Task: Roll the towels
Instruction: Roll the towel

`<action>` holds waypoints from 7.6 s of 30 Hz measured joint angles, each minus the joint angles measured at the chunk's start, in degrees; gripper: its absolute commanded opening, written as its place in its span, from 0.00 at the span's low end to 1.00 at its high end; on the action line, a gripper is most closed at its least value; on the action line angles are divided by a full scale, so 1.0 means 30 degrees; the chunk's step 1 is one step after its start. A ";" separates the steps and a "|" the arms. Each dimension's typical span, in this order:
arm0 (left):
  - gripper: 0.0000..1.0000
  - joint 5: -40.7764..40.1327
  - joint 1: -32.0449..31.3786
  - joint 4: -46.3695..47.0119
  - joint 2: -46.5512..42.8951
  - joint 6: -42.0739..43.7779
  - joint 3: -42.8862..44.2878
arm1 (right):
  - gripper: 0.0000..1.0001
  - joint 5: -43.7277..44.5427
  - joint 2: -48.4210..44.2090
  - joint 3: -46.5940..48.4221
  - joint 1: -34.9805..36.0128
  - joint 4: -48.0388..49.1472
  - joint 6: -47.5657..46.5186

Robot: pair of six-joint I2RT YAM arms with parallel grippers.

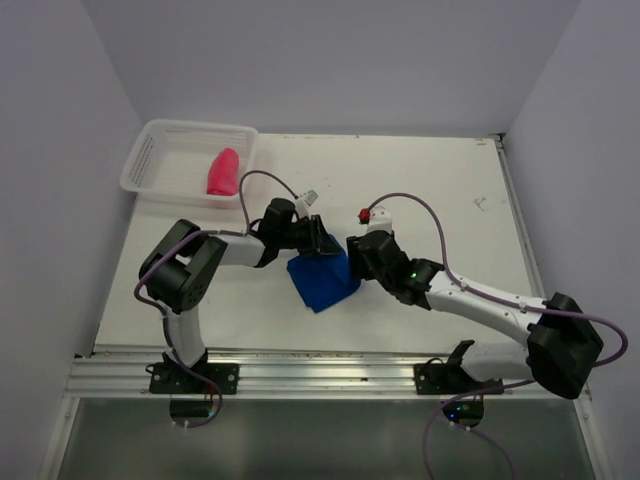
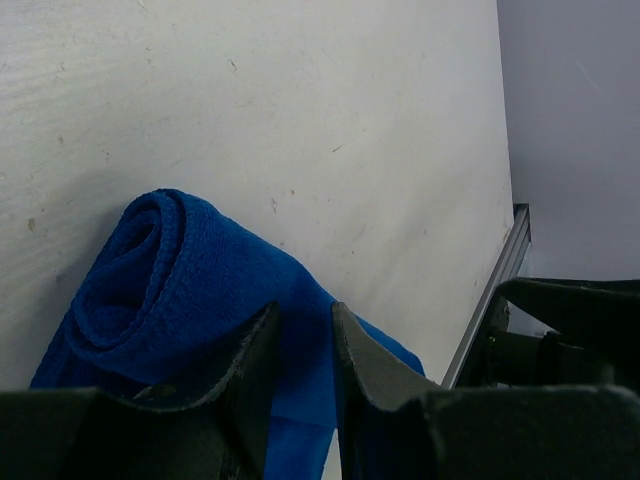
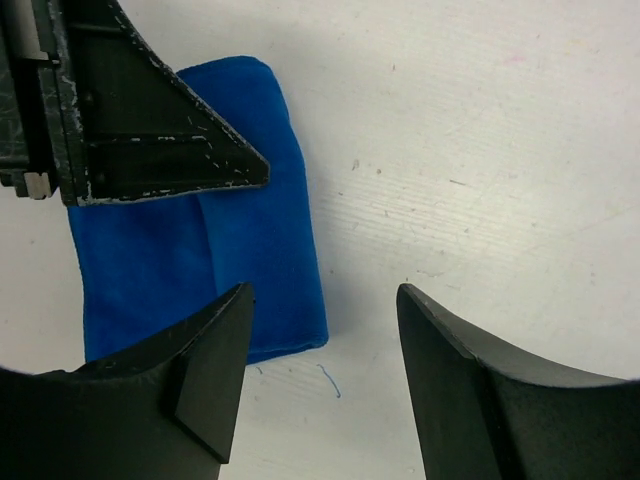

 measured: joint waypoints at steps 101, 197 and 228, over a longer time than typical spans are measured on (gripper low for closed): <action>0.32 -0.2871 -0.0386 -0.1086 -0.7817 -0.0066 -0.7402 | 0.66 -0.5115 -0.0168 -0.1734 0.0568 0.1821 0.1151; 0.33 -0.2331 0.1246 -0.3249 -1.4163 -0.1734 -1.1183 | 0.63 0.5238 0.5770 0.3636 1.0644 -0.2215 -0.2208; 0.33 -0.3177 0.1224 -0.5122 -1.6793 -0.1705 -1.2152 | 0.66 -0.6987 0.3198 -0.1785 0.4677 0.4495 0.3198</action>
